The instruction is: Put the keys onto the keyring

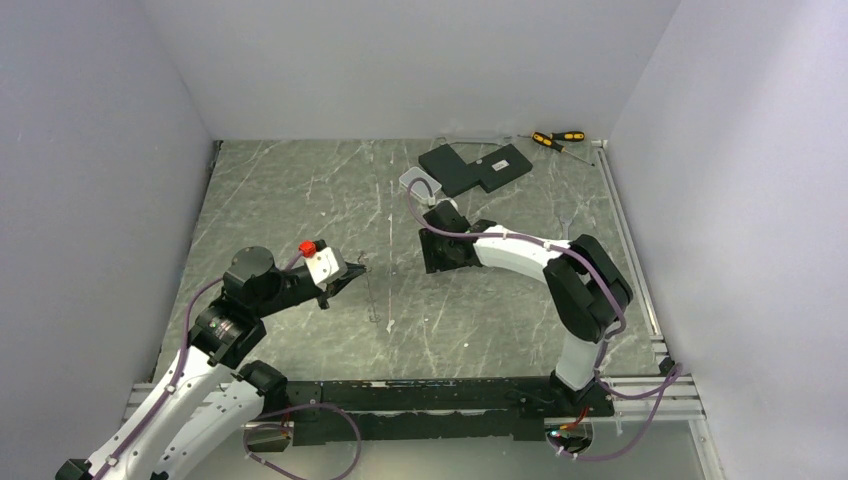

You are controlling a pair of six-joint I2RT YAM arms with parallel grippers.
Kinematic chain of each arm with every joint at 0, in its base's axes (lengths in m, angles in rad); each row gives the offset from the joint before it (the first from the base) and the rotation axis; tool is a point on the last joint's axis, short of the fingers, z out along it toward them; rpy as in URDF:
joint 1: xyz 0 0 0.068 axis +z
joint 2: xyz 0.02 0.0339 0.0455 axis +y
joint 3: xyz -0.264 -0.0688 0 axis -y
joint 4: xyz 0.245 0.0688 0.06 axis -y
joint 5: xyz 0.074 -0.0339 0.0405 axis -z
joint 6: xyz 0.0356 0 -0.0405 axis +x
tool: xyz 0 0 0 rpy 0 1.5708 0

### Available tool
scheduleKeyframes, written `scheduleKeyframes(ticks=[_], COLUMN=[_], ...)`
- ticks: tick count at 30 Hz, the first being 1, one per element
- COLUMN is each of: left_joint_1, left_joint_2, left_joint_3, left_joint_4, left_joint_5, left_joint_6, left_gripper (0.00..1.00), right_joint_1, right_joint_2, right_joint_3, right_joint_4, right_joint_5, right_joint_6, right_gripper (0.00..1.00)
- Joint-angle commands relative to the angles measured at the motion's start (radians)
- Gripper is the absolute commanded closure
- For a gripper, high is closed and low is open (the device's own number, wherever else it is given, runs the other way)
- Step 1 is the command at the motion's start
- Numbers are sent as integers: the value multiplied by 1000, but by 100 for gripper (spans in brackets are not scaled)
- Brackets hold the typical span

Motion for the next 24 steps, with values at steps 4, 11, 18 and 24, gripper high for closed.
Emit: scheduleKeyframes(ticks=[4,11,18,24], left_joint_1=[0,-1,-1,-1], left_joint_2=[-18,-34,-42,-50], left_joint_3=[8,9,10,5], left_joint_4=[29,27,26,31], left_joint_5=[24,25,31,31], left_joint_6=[19,20,17,17], left_gripper=[100,100,100,100], right_joint_1=[-4,-6,-6,-6], right_joint_2=[35,78,132,122], right_joint_3=[65,85,108,93], right_joint_4=[-46,-37,-30,-34], right_joint_5=[62,3,-21,-9], right_joint_6=[26,135,152,156], right_gripper=[44,51,57,70])
